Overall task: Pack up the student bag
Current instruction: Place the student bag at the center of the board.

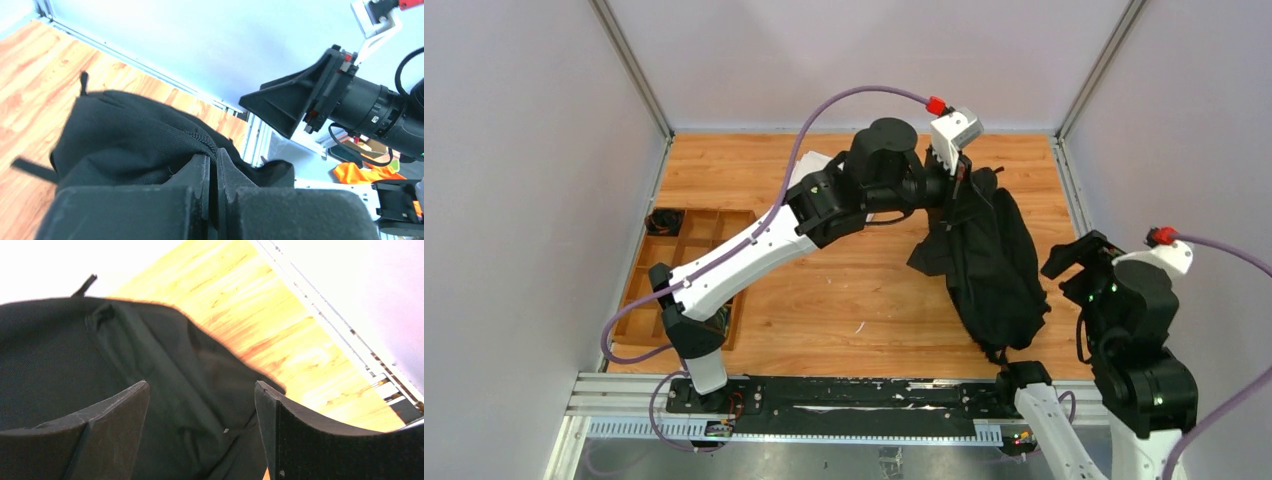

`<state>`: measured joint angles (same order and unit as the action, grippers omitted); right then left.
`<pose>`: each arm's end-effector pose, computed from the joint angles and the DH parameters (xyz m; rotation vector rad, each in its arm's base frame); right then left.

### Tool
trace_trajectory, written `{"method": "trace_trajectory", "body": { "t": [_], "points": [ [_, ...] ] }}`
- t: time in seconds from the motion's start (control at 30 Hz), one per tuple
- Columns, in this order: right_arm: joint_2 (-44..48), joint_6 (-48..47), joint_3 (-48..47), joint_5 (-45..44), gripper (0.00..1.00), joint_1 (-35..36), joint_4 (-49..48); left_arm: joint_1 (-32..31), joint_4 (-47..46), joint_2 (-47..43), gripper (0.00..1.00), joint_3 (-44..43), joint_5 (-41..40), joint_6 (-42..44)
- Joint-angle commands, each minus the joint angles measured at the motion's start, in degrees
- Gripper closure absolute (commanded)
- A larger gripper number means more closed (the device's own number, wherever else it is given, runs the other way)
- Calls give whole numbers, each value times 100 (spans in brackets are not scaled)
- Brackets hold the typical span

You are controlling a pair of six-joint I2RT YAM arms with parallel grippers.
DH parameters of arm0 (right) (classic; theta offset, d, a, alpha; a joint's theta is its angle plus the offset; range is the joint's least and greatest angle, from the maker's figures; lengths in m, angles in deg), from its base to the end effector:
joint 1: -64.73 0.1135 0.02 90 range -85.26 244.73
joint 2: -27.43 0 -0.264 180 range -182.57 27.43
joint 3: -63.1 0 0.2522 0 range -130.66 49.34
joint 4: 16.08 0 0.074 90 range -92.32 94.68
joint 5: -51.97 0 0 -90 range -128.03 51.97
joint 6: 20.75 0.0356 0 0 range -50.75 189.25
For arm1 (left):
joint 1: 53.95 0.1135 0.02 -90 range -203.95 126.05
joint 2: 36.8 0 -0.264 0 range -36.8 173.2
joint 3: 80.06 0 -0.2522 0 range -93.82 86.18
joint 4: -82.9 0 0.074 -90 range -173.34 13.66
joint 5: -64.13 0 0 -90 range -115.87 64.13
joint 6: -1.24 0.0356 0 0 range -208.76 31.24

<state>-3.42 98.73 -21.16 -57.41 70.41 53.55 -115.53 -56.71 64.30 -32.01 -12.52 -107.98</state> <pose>0.0479 -0.0071 0.4213 0.6049 1.7367 0.1166 0.1805 -0.3508 0.4839 0.8578 1.6957 -1.2054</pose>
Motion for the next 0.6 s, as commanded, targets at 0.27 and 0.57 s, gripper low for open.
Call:
{"method": "trace_trajectory", "body": {
  "t": [0.27, 0.57],
  "points": [
    [-203, -208, 408, 26, 18, -66, 198, 1169, -802, -2054, 100, 3252, -409, -82],
    [-894, -474, 701, 1150, 9, -66, -166, 2080, 708, -3200, 0, 4115, -3213, 639]
  ]
}}
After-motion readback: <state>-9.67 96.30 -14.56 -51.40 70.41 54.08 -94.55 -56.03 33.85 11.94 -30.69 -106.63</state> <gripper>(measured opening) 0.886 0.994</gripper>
